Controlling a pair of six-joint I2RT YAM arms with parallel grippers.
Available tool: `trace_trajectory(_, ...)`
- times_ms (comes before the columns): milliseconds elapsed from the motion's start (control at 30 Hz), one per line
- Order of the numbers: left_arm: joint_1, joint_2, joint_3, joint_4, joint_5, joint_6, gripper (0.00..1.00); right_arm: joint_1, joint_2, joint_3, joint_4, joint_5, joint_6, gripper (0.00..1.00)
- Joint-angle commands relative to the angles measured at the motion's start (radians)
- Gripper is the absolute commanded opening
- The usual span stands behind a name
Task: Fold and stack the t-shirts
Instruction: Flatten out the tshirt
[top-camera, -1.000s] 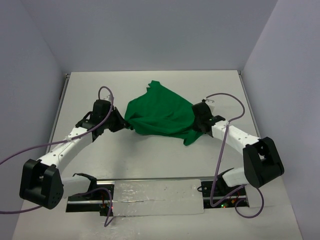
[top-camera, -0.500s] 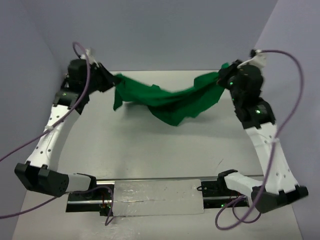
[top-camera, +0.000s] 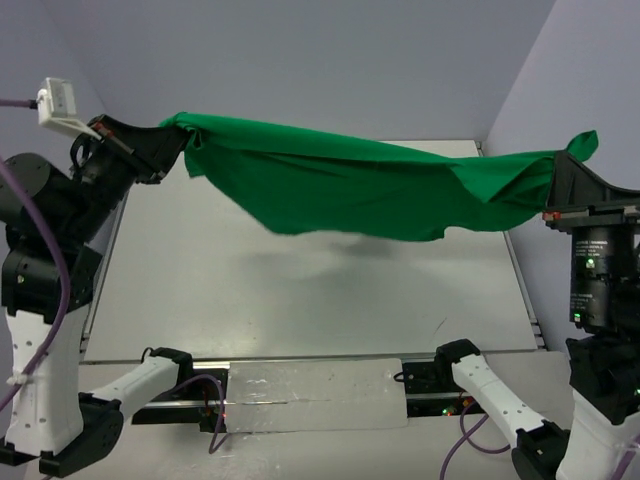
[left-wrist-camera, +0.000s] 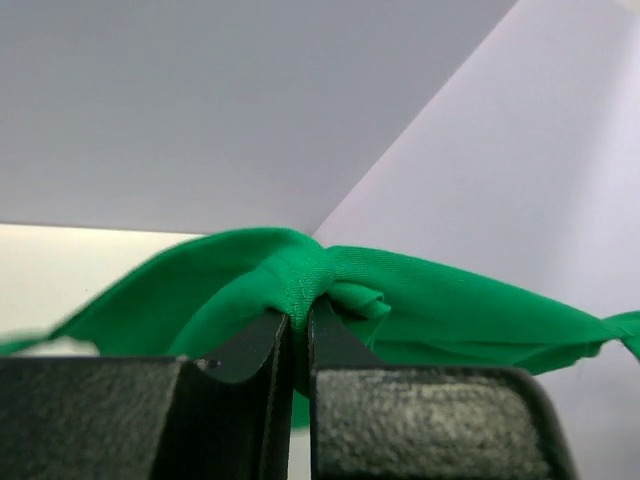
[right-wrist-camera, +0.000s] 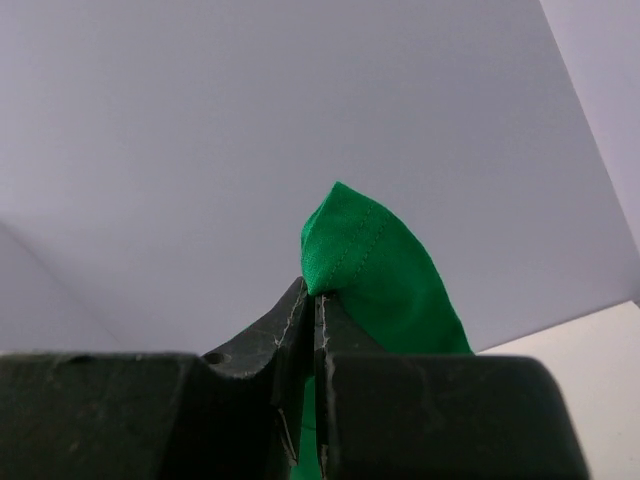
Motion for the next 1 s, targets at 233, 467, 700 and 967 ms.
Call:
trace_trajectory(233, 0.005, -0.065, -0.200, 0.063, 0.047, -0.085, 0.10, -0.004, 0.051, -0.011, 0.058, 0.031, -0.063, 0.09)
trace_trajectory(467, 0.006, 0.087, -0.417, 0.189, 0.050, -0.133, 0.10, -0.004, 0.213, -0.234, 0.204, -0.007, -0.041, 0.09)
trace_trajectory(700, 0.077, 0.498, -0.062, 0.238, 0.122, -0.090, 0.10, -0.014, 0.490, -0.104, 0.409, 0.012, -0.063, 0.09)
trace_trajectory(967, 0.133, 0.763, 0.380, 0.214, 0.223, -0.118, 0.10, -0.036, 0.672, 0.114, 0.534, 0.018, -0.065, 0.09)
